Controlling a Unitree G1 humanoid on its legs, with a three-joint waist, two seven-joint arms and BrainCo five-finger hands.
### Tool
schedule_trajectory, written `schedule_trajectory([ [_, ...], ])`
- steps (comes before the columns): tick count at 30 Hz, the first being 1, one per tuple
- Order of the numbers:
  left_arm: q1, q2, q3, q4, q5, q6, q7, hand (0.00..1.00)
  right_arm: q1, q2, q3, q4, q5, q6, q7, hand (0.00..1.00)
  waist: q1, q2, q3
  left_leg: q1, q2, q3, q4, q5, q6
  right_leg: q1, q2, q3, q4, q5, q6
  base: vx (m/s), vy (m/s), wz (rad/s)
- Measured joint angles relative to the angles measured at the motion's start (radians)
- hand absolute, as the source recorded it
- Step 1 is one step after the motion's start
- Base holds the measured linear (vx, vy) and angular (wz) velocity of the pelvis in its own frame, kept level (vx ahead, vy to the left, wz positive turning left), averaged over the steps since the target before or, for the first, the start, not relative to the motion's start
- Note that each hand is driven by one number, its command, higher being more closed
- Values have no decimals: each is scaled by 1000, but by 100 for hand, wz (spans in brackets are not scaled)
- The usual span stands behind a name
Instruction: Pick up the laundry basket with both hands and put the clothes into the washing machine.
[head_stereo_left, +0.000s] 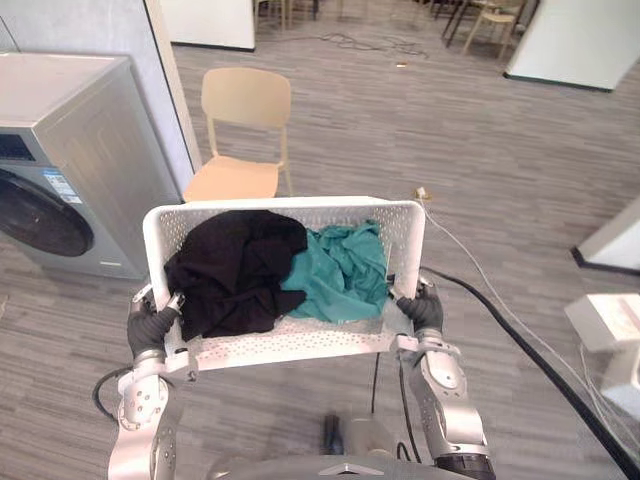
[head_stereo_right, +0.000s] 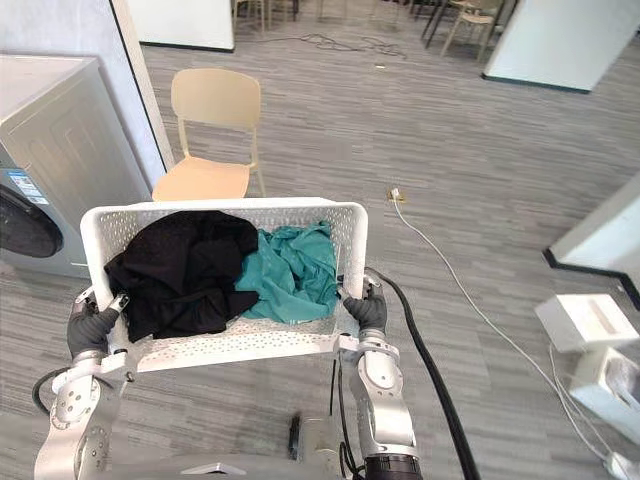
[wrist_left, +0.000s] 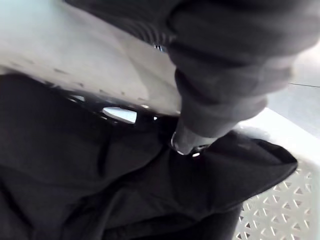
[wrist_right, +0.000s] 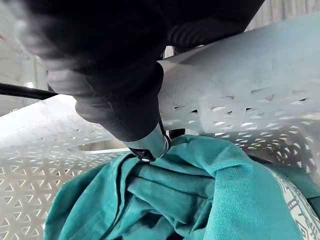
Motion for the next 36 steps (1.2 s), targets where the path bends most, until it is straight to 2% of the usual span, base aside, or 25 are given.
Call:
schedule_trajectory([
  [1, -1, 2, 6, 9, 6, 0, 2, 100, 13, -4, 19, 0, 3, 0, 0, 100, -5, -16, -1, 40, -2, -31, 26, -63, -29, 9, -7, 37, 19, 127, 22, 630, -399, 51],
  [2, -7, -21, -4, 42, 10, 0, 2, 100, 27, -25, 15, -1, 4, 4, -2, 100, -3, 31, -9, 69, 49, -58, 50, -98, -29, 16, 31, 11, 100, 78, 14, 526, -336, 56],
  [4, -15, -44, -22, 67, 18, 0, 0, 100, 38, -48, 6, -19, 13, 7, -4, 100, -16, 66, -26, 9, 93, -76, 185, -81, -9, 26, 41, -54, 141, 5, -13, 359, -220, 65],
  [5, -19, -49, -27, 67, 18, 0, 0, 100, 52, -49, -1, -41, 16, 7, -4, 100, -25, 70, -25, -28, 109, -76, 265, -66, 1, 40, 41, -80, 139, -9, -19, 498, -322, 97],
  [7, -26, -57, -32, 68, 18, 0, -2, 100, 133, -43, -9, -153, 41, 7, -1, 100, -25, 79, -17, -187, 194, -54, 606, 85, 51, 127, 61, -153, 118, -50, -60, 427, -270, 74],
  [9, -30, -52, -42, 75, 17, 0, -2, 100, 168, -30, -14, -186, 56, -2, -1, 100, -16, 76, -14, -260, 285, 38, 795, 95, 60, 249, 79, -208, 57, -77, -79, 395, -185, 48],
  [11, -43, -43, -51, 92, 16, -1, -7, 100, 189, -24, -23, -197, 56, -8, -2, 100, -24, 56, -22, -288, 309, 129, 764, 72, 96, 308, 62, -239, 3, -84, -88, 318, -104, 62],
  [13, -74, -49, -52, 131, 15, -2, -10, 100, 194, -18, -54, -196, 56, -12, -2, 100, -24, 37, -28, -312, 291, 202, 628, 53, 107, 325, 25, -260, -21, -89, -87, 252, -25, 53],
  [15, -93, -51, -59, 165, 14, -2, -10, 100, 193, -15, -72, -188, 56, -12, 2, 100, -26, 38, -24, -311, 251, 205, 428, 46, 89, 328, -6, -275, -22, -90, -66, 207, 55, 39],
  [17, -96, -51, -73, 188, 14, -1, -10, 100, 195, -15, -89, -161, 56, -12, 5, 100, -36, 45, -26, -297, 206, 175, 231, 72, 50, 345, -29, -289, -26, -92, -56, 206, 149, 36],
  [18, -96, -51, -81, 189, 15, -1, -12, 100, 196, -16, -98, -147, 56, -12, 5, 100, -38, 44, -25, -296, 178, 152, 128, 108, 38, 351, -48, -289, -23, -102, -37, 206, 202, 29],
  [19, -96, -51, -81, 190, 15, -1, -12, 100, 194, -17, -99, -147, 56, -12, 6, 100, -37, 58, -29, -300, 159, 116, 47, 163, 38, 350, -62, -284, -5, -119, -8, 230, 278, 16],
  [20, -96, -51, -81, 190, 15, -1, -12, 100, 193, -20, -99, -147, 56, -13, 6, 100, -36, 66, -30, -301, 152, 95, 28, 225, 21, 348, -65, -275, 9, -133, 12, 171, 266, -1],
  [21, -96, -45, -72, 193, 15, -1, -9, 100, 188, -5, -94, -134, 56, -12, 6, 100, -31, 45, -28, -287, 120, 82, 30, 243, -55, 344, -81, -231, 39, -162, 45, 217, 294, 23],
  [22, -101, -28, -67, 194, 14, -1, -8, 100, 183, 11, -89, -127, 56, -13, 6, 100, -46, 19, -23, -292, 89, 70, 55, 238, -51, 342, -102, -161, 28, -172, 46, 181, 229, 28],
  [24, -105, -19, -64, 193, 6, -1, 1, 100, 155, 10, -85, -114, 56, -12, 6, 100, -33, -1, -6, -329, 59, 35, 145, 225, -63, 346, -120, -115, 11, -176, 70, 104, 194, 0],
  [26, -94, -26, -65, 193, -8, -1, 18, 100, 129, 9, -85, -114, 56, -13, 6, 100, -9, 19, -1, -363, 48, -22, 231, 159, -55, 346, -123, -84, -4, -166, 90, 57, 200, -41],
  [27, -91, -27, -65, 192, -15, -1, 24, 100, 123, 9, -85, -114, 57, -13, 5, 100, -4, 37, -4, -361, 49, -26, 246, 91, -59, 342, -122, -66, -6, -170, 102, 64, 264, -42],
  [28, -87, -23, -65, 181, -17, -1, 24, 100, 125, 11, -81, -114, 57, -13, 4, 100, -5, 32, -3, -365, 36, -9, 265, 56, -43, 334, -137, -42, -5, -174, 106, 80, 329, -44],
  [30, -74, -17, -67, 167, -23, -1, 23, 100, 130, 10, -73, -115, 57, -13, 4, 100, -5, 23, -9, -365, 14, 26, 275, 12, -26, 318, -160, -4, -7, -178, 85, 78, 268, -51],
  [31, -74, -13, -67, 167, -23, -1, 23, 100, 132, 8, -69, -113, 57, -13, 4, 100, -3, 17, -12, -352, 0, 56, 260, 0, -11, 299, -169, 23, 22, -171, 51, 108, 256, -90],
  [32, -73, -5, -61, 163, -24, -1, 24, 100, 119, 8, -61, -94, 56, -13, 3, 100, 3, 16, -11, -324, -11, 115, 226, 5, 14, 210, -196, 33, 143, -125, -5, 112, 256, -86],
  [33, -70, -1, -58, 160, -24, -1, 24, 100, 110, 9, -58, -74, 56, -13, 3, 100, 0, 15, -10, -304, -13, 140, 206, 16, 25, 192, -212, 4, 179, -106, -28, 141, 256, -91],
  [34, -61, 1, -49, 152, -23, -1, 23, 100, 89, 7, -53, -27, 55, -13, 3, 100, -3, 15, -10, -261, -15, 173, 173, 26, 38, 178, -241, -90, 218, -86, -62, 125, 183, -59],
  [36, -54, 13, -40, 135, -23, -1, 23, 100, 71, 14, -48, 13, 55, -13, 7, 100, -5, 17, -9, -215, -13, 186, 129, 30, 46, 174, -229, -209, 244, -109, -48, 174, 165, -56],
])
